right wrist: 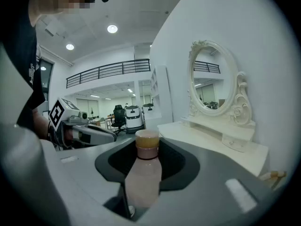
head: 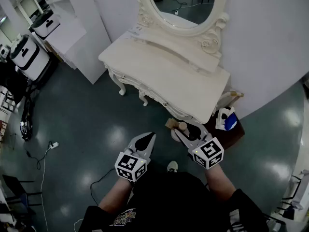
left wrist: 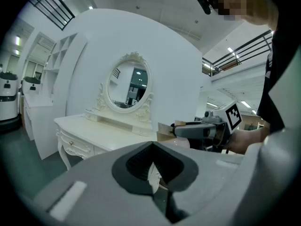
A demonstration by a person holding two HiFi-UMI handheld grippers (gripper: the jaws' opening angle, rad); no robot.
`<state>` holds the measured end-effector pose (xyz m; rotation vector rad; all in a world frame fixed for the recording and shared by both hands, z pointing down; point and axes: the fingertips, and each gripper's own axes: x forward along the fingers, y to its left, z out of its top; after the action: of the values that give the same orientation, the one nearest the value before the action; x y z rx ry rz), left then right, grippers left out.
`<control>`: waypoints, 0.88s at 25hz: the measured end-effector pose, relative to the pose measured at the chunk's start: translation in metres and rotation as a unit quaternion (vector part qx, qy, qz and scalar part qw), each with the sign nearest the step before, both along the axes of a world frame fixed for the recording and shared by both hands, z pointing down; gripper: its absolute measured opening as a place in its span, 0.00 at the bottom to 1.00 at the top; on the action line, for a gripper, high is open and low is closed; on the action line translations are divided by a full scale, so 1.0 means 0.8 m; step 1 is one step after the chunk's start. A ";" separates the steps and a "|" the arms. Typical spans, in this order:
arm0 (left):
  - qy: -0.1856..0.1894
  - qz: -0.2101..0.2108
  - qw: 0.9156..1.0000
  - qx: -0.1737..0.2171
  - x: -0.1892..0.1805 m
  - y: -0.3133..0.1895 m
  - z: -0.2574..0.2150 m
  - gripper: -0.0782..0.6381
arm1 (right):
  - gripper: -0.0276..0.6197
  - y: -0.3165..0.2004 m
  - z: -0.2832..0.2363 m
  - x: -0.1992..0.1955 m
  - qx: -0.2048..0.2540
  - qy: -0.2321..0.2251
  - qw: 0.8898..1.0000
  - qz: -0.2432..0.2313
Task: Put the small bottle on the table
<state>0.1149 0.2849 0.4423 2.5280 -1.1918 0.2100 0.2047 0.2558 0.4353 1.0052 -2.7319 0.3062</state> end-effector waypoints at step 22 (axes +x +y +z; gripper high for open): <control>0.007 -0.017 1.000 -0.003 -0.026 -0.011 0.003 0.11 | 0.30 -0.008 0.001 -0.023 -0.016 -0.022 1.000 -0.002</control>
<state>0.0940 0.2760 0.4449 2.4979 -1.2275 0.1867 0.1866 0.2493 0.4360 0.9949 -2.7588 0.3759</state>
